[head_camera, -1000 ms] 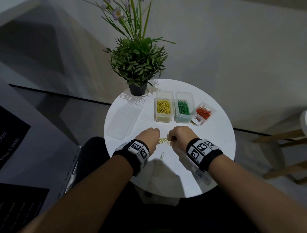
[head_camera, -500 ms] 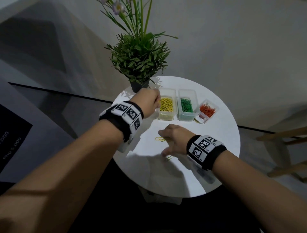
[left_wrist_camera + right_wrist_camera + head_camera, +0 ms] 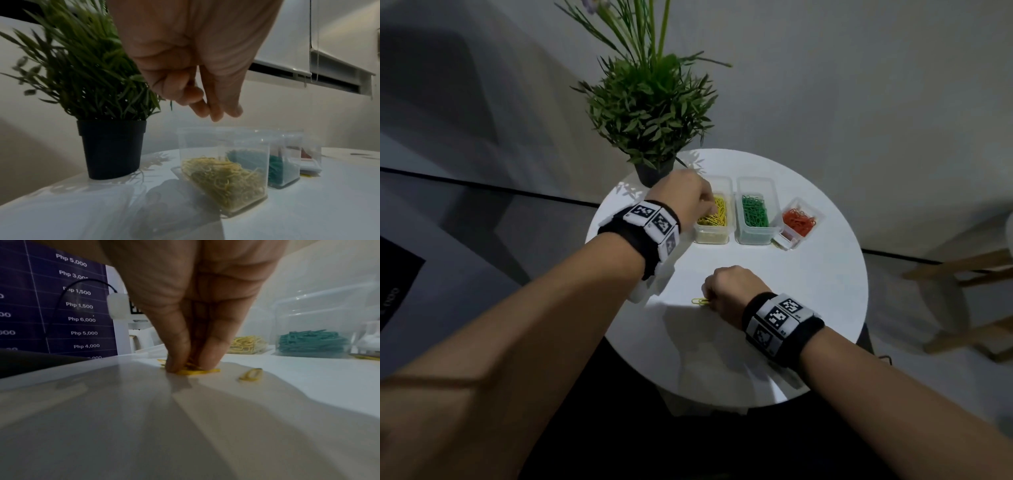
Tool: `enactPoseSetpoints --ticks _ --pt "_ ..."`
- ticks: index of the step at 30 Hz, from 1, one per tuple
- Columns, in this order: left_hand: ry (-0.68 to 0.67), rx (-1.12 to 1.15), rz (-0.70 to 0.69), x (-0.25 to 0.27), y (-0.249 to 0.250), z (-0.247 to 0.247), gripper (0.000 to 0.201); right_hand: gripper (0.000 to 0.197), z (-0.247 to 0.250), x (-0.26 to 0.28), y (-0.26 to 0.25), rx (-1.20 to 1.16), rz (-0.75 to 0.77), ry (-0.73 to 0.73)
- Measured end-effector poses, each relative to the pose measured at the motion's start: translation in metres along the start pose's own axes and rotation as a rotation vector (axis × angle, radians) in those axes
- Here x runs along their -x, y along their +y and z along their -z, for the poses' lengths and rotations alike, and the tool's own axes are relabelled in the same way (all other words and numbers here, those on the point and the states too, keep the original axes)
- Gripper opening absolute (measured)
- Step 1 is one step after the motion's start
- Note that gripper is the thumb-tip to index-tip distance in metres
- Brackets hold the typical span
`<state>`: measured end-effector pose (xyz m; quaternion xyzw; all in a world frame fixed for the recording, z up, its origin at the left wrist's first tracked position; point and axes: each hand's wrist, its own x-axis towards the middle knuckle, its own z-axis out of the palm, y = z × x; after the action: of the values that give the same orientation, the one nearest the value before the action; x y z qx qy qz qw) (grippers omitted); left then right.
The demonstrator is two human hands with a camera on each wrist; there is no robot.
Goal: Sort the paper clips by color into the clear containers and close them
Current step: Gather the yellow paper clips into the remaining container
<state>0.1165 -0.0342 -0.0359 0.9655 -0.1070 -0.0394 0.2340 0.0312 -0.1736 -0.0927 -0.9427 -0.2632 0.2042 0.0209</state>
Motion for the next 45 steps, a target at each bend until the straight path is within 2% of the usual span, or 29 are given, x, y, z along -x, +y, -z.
enactPoseSetpoints --ticks 3,7,10,12,15,19,21,23,28,32,36,40,45 --pt "0.088 0.054 0.054 0.02 -0.01 0.003 0.02 0.02 -0.001 0.002 -0.006 0.036 0.003 0.02" --pt "0.073 0.105 0.154 0.051 -0.023 -0.008 0.022 0.026 -0.008 0.0 -0.014 0.135 0.029 0.042" --pt "0.054 0.153 0.231 0.074 -0.024 -0.021 0.016 0.024 -0.005 0.001 -0.007 0.01 -0.045 0.057" --pt "-0.009 0.165 0.243 0.084 -0.02 -0.033 0.014 0.019 0.001 0.009 0.012 -0.174 -0.17 0.114" --pt "-0.178 0.076 0.148 0.088 -0.01 -0.051 0.017 0.012 0.01 0.03 0.05 -0.39 -0.39 0.248" --pt "-0.431 -0.049 -0.114 0.08 0.005 -0.072 0.042 0.009 0.012 0.055 0.08 -0.448 -0.525 0.276" --pt "-0.478 -0.146 -0.212 0.075 0.013 -0.073 0.039 0.008 0.01 0.061 0.085 -0.487 -0.553 0.3" --pt "-0.462 -0.209 -0.255 0.07 0.019 -0.071 0.026 0.008 0.009 0.062 0.087 -0.523 -0.57 0.324" --pt "-0.412 -0.291 -0.091 0.073 0.043 -0.073 0.027 0.011 0.004 0.049 0.074 -0.489 -0.512 0.288" --pt "-0.419 -0.301 0.034 0.079 0.068 -0.08 0.028 0.008 0.023 0.035 0.065 -0.48 -0.473 0.38" --pt "-0.428 -0.314 0.038 0.078 0.075 -0.083 0.034 0.011 0.063 0.009 0.059 -0.385 -0.373 0.415" --pt "-0.335 -0.218 0.001 0.08 0.069 -0.088 0.038 0.013 0.09 -0.03 0.048 -0.267 -0.254 0.367" --pt "-0.428 -0.311 -0.127 0.074 0.062 -0.096 0.027 0.021 0.095 -0.054 0.046 -0.179 -0.196 0.232"
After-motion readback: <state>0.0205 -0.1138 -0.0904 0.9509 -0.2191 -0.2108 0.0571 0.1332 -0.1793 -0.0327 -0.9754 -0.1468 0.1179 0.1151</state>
